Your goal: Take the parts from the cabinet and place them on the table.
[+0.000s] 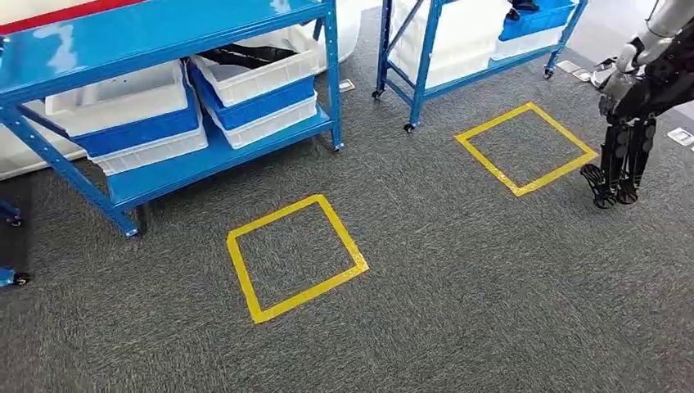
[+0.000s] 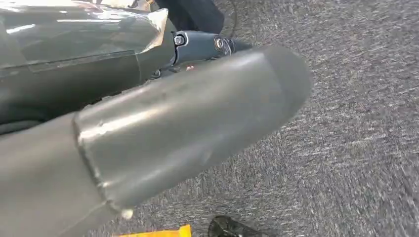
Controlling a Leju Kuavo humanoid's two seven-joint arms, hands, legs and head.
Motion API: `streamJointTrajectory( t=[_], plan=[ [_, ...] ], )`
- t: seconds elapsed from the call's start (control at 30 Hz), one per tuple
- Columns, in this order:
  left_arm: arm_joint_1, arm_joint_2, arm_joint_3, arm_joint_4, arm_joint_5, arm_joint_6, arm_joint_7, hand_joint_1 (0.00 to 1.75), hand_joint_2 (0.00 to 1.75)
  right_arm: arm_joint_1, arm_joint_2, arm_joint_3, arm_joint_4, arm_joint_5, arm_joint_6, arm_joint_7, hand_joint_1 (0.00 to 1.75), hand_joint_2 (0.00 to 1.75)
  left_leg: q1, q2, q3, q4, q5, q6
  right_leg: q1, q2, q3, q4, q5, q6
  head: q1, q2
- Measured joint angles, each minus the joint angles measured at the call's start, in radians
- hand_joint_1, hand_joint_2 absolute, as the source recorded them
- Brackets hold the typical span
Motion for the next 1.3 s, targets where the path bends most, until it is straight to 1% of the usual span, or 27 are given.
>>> streamJointTrajectory(
  t=[0.07, 0.1, 0.13, 0.17, 0.2, 0.23, 0.27, 0.3, 0.33, 0.4, 0.43, 0.47, 0.5, 0.53, 0.57, 0.63, 0.67, 0.73, 1.0, 1.07, 1.1, 1.13, 1.17, 1.2, 1.23, 1.27, 1.3],
  plan=[
    [0.0, 0.0, 0.0, 0.0, -0.002, 0.0, -0.001, 0.0, 0.0, -0.003, -0.001, 0.0, 0.0, 0.0, 0.0, 0.0, 0.0, 0.0, -0.005, -0.022, -0.007, 0.001, -0.001, 0.006, -0.003, -0.017, 0.004, -0.003, -0.002, 0.006, 0.0, 0.0],
    [0.001, 0.0, 0.0, 0.0, -0.002, 0.0, -0.001, 0.0, 0.0, -0.003, 0.001, 0.0, 0.0, 0.0, 0.0, 0.0, 0.0, 0.0, -0.007, -0.036, -0.009, -0.002, 0.002, 0.012, -0.002, -0.029, 0.009, -0.008, 0.0, 0.011, 0.0, 0.0],
    [0.002, 0.0, 0.0, 0.0, -0.002, 0.0, -0.001, 0.0, 0.0, -0.004, 0.002, 0.0, -0.001, 0.0, -0.001, -0.001, 0.0, 0.0, 0.002, -0.048, 0.002, -0.017, 0.012, 0.023, 0.005, -0.026, 0.013, -0.004, -0.005, 0.018, -0.002, 0.0],
    [0.002, -0.002, 0.0, 0.0, -0.001, 0.0, -0.001, 0.0, 0.0, -0.005, 0.0, 0.0, 0.0, 0.001, -0.001, -0.001, 0.0, 0.0, 0.005, -0.055, 0.005, -0.022, 0.017, 0.025, -0.005, 0.016, 0.002, 0.012, -0.015, 0.021, 0.002, 0.0],
    [0.0, -0.002, 0.001, 0.0, -0.001, 0.0, -0.001, 0.0, 0.0, -0.004, 0.0, 0.0, 0.0, 0.002, -0.001, -0.004, 0.0, 0.0, 0.008, -0.065, 0.002, -0.024, 0.022, 0.034, -0.005, 0.06, -0.016, 0.059, -0.044, 0.016, 0.002, 0.0],
    [-0.004, -0.002, 0.001, 0.0, -0.002, -0.001, -0.002, 0.0, 0.0, -0.001, 0.0, 0.0, 0.0, 0.007, 0.0, -0.005, 0.0, 0.0, 0.008, -0.076, 0.0, -0.024, 0.024, 0.036, -0.009, 0.082, -0.057, 0.146, -0.086, 0.011, 0.005, 0.0],
    [-0.004, -0.003, 0.001, 0.0, -0.002, -0.001, -0.003, 0.0, 0.0, 0.001, -0.002, 0.0, 0.0, 0.012, -0.001, -0.005, 0.0, 0.0, 0.008, -0.089, -0.002, -0.024, 0.024, 0.037, -0.012, 0.089, -0.099, 0.232, -0.119, 0.01, 0.006, 0.0],
    [-0.002, -0.003, 0.001, 0.0, -0.001, -0.001, -0.003, 0.0, 0.0, 0.001, -0.004, 0.0, 0.0, 0.015, -0.001, -0.005, 0.0, 0.0, 0.008, -0.098, -0.003, -0.023, 0.024, 0.037, -0.012, 0.092, -0.129, 0.291, -0.135, 0.014, 0.007, 0.0],
    [0.001, -0.004, 0.001, 0.0, -0.001, -0.001, -0.004, 0.0, 0.0, 0.002, -0.006, -0.001, 0.0, 0.015, -0.002, -0.005, 0.0, 0.0, 0.008, -0.107, -0.002, -0.023, 0.025, 0.037, -0.014, 0.092, -0.143, 0.311, -0.13, 0.025, 0.006, 0.0],
    [0.002, -0.004, 0.003, 0.0, -0.001, -0.001, -0.007, 0.0, 0.0, 0.002, -0.01, -0.002, 0.0, 0.017, -0.003, -0.005, 0.0, 0.0, 0.011, -0.119, 0.0, -0.021, 0.024, 0.035, -0.021, 0.092, -0.106, 0.217, -0.075, 0.048, 0.007, 0.0],
    [0.002, -0.005, 0.004, 0.0, 0.002, -0.001, -0.009, 0.0, 0.0, 0.001, -0.012, -0.004, 0.0, 0.019, -0.005, -0.005, 0.0, 0.0, 0.013, -0.124, 0.002, -0.018, 0.022, 0.031, -0.027, 0.093, -0.07, 0.133, -0.036, 0.061, 0.006, 0.0],
    [0.002, -0.006, 0.005, 0.0, 0.004, -0.005, -0.012, 0.0, 0.0, 0.0, -0.013, -0.008, 0.0, 0.019, -0.008, -0.005, 0.0, 0.0, 0.014, -0.129, 0.0, -0.01, 0.016, 0.021, -0.037, 0.1, -0.021, 0.021, 0.005, 0.073, 0.008, 0.0],
    [0.002, -0.004, 0.006, 0.0, 0.006, -0.008, -0.014, 0.0, 0.0, -0.001, -0.013, -0.009, 0.0, 0.019, -0.009, -0.005, 0.0, 0.0, 0.007, -0.13, -0.002, -0.003, 0.012, 0.014, -0.034, 0.101, -0.023, 0.015, 0.002, 0.069, 0.009, 0.0],
    [0.002, -0.003, 0.008, 0.0, 0.013, -0.011, -0.019, 0.0, 0.0, -0.002, -0.012, -0.01, 0.0, 0.019, -0.012, -0.005, 0.0, 0.0, 0.005, -0.132, -0.004, 0.001, 0.008, 0.006, -0.026, 0.103, -0.024, 0.013, 0.007, 0.046, 0.006, 0.0],
    [0.002, -0.002, 0.011, 0.0, 0.015, -0.012, -0.022, 0.0, 0.0, -0.002, -0.012, -0.01, 0.0, 0.019, -0.013, -0.005, 0.0, 0.0, 0.004, -0.132, -0.006, 0.002, 0.002, 0.01, -0.037, 0.103, -0.02, 0.01, 0.009, 0.041, 0.005, 0.0],
    [0.003, -0.002, 0.025, 0.0, 0.044, -0.013, -0.034, 0.0, 0.0, -0.001, -0.01, -0.011, 0.0, 0.019, -0.013, -0.01, 0.0, 0.0, 0.006, -0.129, -0.007, 0.001, 0.01, 0.047, -0.03, 0.104, -0.018, 0.01, 0.011, 0.038, 0.003, 0.0],
    [0.003, -0.002, 0.036, 0.0, 0.061, -0.014, -0.042, 0.0, 0.0, -0.002, -0.01, -0.012, 0.0, 0.019, -0.013, -0.012, 0.0, 0.0, 0.007, -0.129, -0.007, 0.0, 0.012, 0.051, -0.027, 0.105, -0.019, 0.011, 0.013, 0.035, 0.004, 0.0],
    [0.002, -0.001, 0.061, -0.001, 0.096, -0.022, -0.062, 0.0, 0.0, -0.002, -0.01, -0.015, 0.0, 0.019, -0.013, -0.016, 0.0, 0.0, 0.009, -0.128, -0.005, -0.003, 0.013, 0.051, -0.023, 0.105, -0.019, 0.011, 0.012, 0.035, 0.004, 0.0],
    [0.002, 0.005, 0.124, -0.002, 0.133, -0.027, -0.093, 0.0, 0.0, -0.008, -0.01, -0.023, 0.0, 0.019, -0.014, -0.03, 0.0, 0.0, 0.01, -0.128, -0.008, 0.001, 0.009, 0.05, -0.028, 0.105, -0.02, 0.01, 0.012, 0.035, 0.004, 0.0],
    [0.001, 0.006, 0.13, -0.002, 0.13, -0.027, -0.098, 0.0, 0.0, -0.011, -0.009, -0.028, 0.0, 0.018, -0.016, -0.031, 0.0, 0.0, 0.003, -0.125, -0.009, -0.005, 0.003, 0.055, -0.03, 0.105, -0.019, -0.003, 0.013, 0.036, 0.003, 0.0],
    [0.001, 0.006, 0.131, -0.002, 0.129, -0.027, -0.098, 0.0, 0.0, -0.009, -0.009, -0.031, 0.0, 0.017, -0.016, -0.031, 0.0, 0.0, 0.002, -0.126, -0.009, -0.026, 0.006, 0.059, -0.021, 0.104, -0.015, 0.027, 0.041, 0.051, 0.004, 0.0],
    [0.002, 0.005, 0.131, -0.002, 0.129, -0.027, -0.098, 0.0, 0.0, -0.008, -0.01, -0.035, 0.0, 0.016, -0.018, -0.031, 0.0, 0.0, 0.003, -0.129, 0.004, -0.034, 0.007, 0.06, -0.022, 0.104, -0.01, 0.026, 0.045, 0.058, 0.003, 0.0],
    [0.001, 0.002, 0.131, -0.001, 0.127, -0.028, -0.098, 0.0, 0.0, -0.008, -0.011, -0.04, 0.0, 0.013, -0.018, -0.032, 0.0, 0.0, 0.012, -0.125, 0.025, -0.051, 0.014, 0.055, -0.023, 0.103, -0.016, 0.04, 0.024, 0.052, 0.005, 0.0],
    [0.001, 0.002, 0.132, -0.002, 0.127, -0.027, -0.098, 0.0, 0.0, -0.011, -0.012, -0.042, 0.0, 0.013, -0.018, -0.034, 0.0, 0.0, 0.013, -0.127, 0.03, -0.052, 0.015, 0.054, -0.021, 0.103, -0.025, 0.066, -0.005, 0.043, 0.006, 0.0],
    [0.0, 0.002, 0.133, -0.002, 0.127, -0.028, -0.098, 0.0, 0.0, -0.014, -0.012, -0.043, 0.0, 0.013, -0.018, -0.034, 0.0, 0.0, 0.012, -0.125, 0.028, -0.052, 0.016, 0.052, -0.022, 0.103, -0.052, 0.119, -0.042, 0.034, 0.01, 0.0],
    [0.0, 0.002, 0.135, -0.002, 0.126, -0.028, -0.098, 0.0, 0.0, -0.014, -0.013, -0.045, 0.0, 0.013, -0.018, -0.034, 0.0, 0.0, 0.012, -0.124, 0.028, -0.052, 0.016, 0.052, -0.023, 0.103, -0.076, 0.167, -0.07, 0.033, 0.01, 0.0],
    [0.0, 0.002, 0.137, -0.002, 0.126, -0.028, -0.098, 0.0, 0.0, -0.012, -0.014, -0.047, 0.0, 0.013, -0.018, -0.034, 0.0, 0.0, 0.012, -0.123, 0.024, -0.05, 0.016, 0.05, -0.026, 0.102, -0.12, 0.252, -0.106, 0.041, 0.009, 0.0]
  ],
)
